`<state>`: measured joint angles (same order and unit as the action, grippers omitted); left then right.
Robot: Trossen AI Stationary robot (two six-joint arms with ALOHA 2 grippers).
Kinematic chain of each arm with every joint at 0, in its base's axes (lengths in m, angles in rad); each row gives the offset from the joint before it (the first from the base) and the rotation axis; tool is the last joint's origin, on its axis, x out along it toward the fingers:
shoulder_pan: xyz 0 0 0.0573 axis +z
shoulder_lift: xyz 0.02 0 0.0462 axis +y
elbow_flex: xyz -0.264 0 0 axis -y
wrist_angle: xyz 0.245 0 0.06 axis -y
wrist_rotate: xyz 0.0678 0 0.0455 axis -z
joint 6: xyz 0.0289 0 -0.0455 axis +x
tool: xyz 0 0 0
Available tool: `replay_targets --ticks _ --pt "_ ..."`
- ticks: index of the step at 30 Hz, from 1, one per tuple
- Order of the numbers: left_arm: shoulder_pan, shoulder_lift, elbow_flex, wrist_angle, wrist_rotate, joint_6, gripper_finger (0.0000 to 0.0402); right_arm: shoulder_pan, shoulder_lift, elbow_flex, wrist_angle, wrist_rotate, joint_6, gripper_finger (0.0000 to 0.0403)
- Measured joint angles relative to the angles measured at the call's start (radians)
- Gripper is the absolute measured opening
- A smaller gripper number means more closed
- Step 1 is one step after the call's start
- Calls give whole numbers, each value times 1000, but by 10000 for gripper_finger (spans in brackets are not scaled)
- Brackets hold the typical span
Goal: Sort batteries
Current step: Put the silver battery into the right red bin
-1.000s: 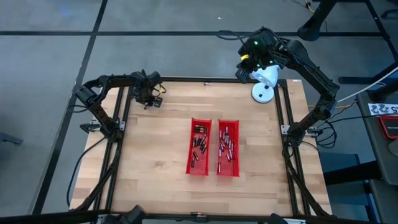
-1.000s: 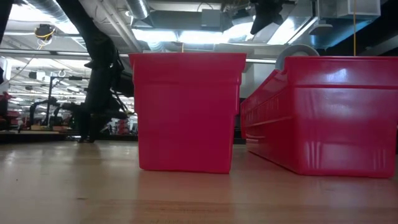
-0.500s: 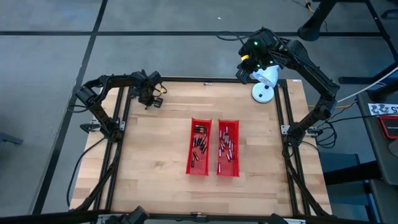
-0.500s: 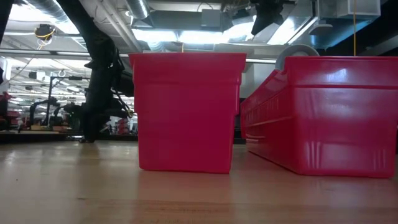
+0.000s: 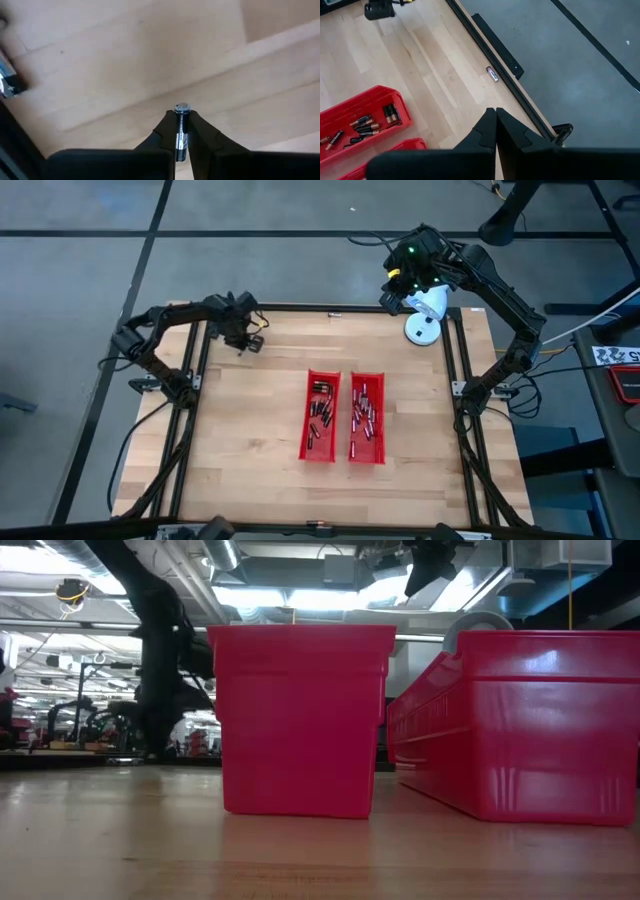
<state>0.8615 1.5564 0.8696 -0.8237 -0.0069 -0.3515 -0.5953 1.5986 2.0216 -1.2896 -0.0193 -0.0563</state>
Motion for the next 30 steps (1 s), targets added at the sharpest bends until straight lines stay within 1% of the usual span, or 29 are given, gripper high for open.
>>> replay_targets --ticks 3,7,10,12,13,15,19,21,23,25,30 --pt "-21 -58 0 11 50 1 16 0 0 0 0 0 0 5" --pt "-64 -143 1 70 174 -5 15 0 0 0 7 0 0 5" --pt "-102 -197 2 169 305 -43 20 0 0 0 8 0 9 5" --pt "-138 -226 2 259 391 -100 23 0 0 0 8 0 23 5" --pt "-159 -239 2 319 426 -136 23 0 0 0 9 0 24 5" --pt "-210 -253 3 443 460 -215 24 0 0 0 9 0 25 5" --pt "-332 -252 3 712 468 -348 25 0 0 0 12 0 50 5" --pt "-390 -233 9 834 454 -392 25 0 0 0 18 1 54 5" --pt "-435 -199 33 880 417 -412 26 0 0 0 29 8 57 5" --pt "-472 -150 79 896 380 -400 26 0 0 0 44 8 75 5" --pt "-534 32 242 885 371 -309 26 0 0 0 101 8 80 5"
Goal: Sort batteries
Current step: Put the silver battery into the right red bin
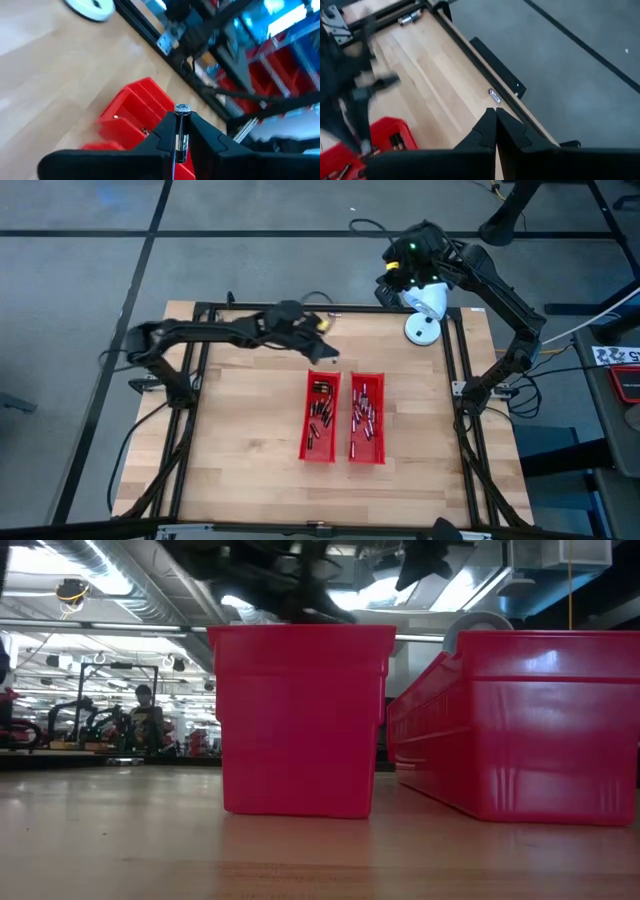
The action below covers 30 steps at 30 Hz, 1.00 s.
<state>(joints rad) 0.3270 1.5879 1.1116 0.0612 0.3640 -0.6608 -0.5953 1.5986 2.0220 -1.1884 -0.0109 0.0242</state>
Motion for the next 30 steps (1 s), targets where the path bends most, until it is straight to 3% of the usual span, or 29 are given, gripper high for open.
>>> replay_targets --ticks 5,14,20,30 --pt "-47 204 195 -33 76 121 26 -1 0 0 29 19 -2 5" --pt "-147 463 501 -260 82 404 27 0 0 0 -50 55 42 5" --pt "-195 542 577 -289 42 509 27 0 0 0 -81 56 75 5" --pt "-204 568 595 -287 14 576 27 0 0 0 -87 56 101 5"
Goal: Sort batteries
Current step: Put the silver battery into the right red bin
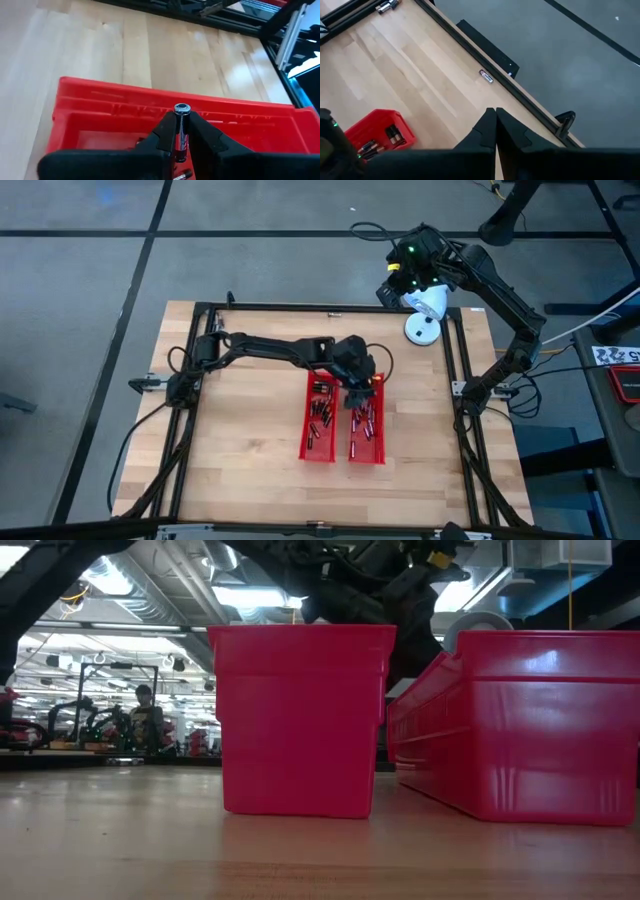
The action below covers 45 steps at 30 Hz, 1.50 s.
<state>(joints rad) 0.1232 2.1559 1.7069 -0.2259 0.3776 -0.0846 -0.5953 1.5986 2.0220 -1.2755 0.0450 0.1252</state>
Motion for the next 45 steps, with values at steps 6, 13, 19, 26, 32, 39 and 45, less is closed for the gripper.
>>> replay_targets --ticks 6,13,19,26,32,39,45 --pt "12 0 0 -23 16 -20 55 0 0 0 1 17 0 5" --pt "30 -1 0 -64 39 -69 132 -1 0 0 3 25 -1 5" --pt "55 -18 4 -113 23 -62 170 -1 0 0 10 35 -1 5" --pt "141 -37 128 -375 -124 -70 170 -1 0 0 13 43 -1 5" --pt "259 -37 172 -460 -244 -138 169 -1 0 0 26 43 -1 5" --pt "399 -29 177 -503 -247 -4 169 -1 0 0 26 42 -1 5" --pt "493 31 177 -506 -255 89 172 -1 1 0 45 42 -7 5"
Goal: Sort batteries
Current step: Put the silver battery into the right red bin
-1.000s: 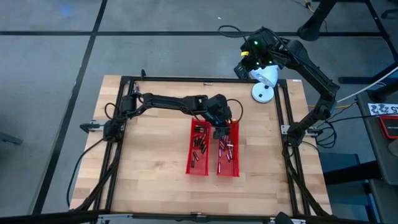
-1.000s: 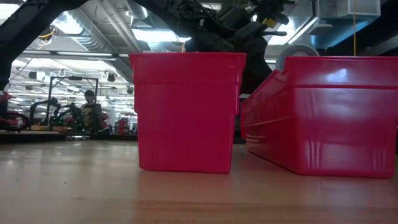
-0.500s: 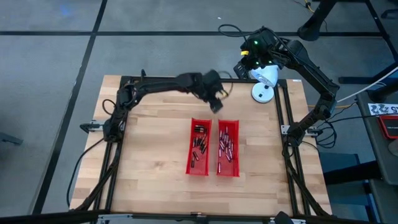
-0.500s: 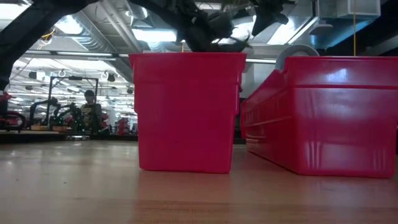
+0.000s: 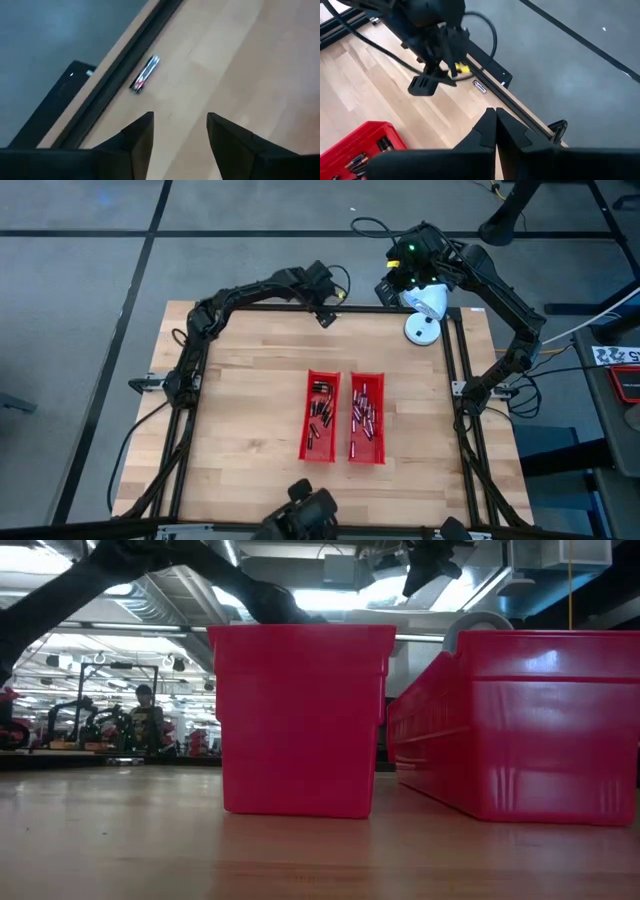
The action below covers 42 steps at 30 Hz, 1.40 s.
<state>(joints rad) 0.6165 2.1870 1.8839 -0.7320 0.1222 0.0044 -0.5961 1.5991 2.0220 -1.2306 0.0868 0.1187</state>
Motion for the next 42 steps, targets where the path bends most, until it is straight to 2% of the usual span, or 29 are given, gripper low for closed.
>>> replay_targets --ticks 5,8,13,18,27,42 --pt "-11 42 6 -9 -43 122 211 0 1 0 5 0 -19 5" --pt "-17 84 56 -17 -68 152 239 0 2 0 4 0 -19 5" --pt "-20 191 245 -91 -117 172 270 0 2 0 2 -8 -17 5" --pt "-3 328 470 -243 -107 156 276 0 2 0 -5 -50 -12 5" --pt "30 369 460 -244 -81 134 276 0 3 0 -47 -54 4 5" --pt "21 370 460 -216 -42 173 276 0 3 0 -46 -53 3 5"
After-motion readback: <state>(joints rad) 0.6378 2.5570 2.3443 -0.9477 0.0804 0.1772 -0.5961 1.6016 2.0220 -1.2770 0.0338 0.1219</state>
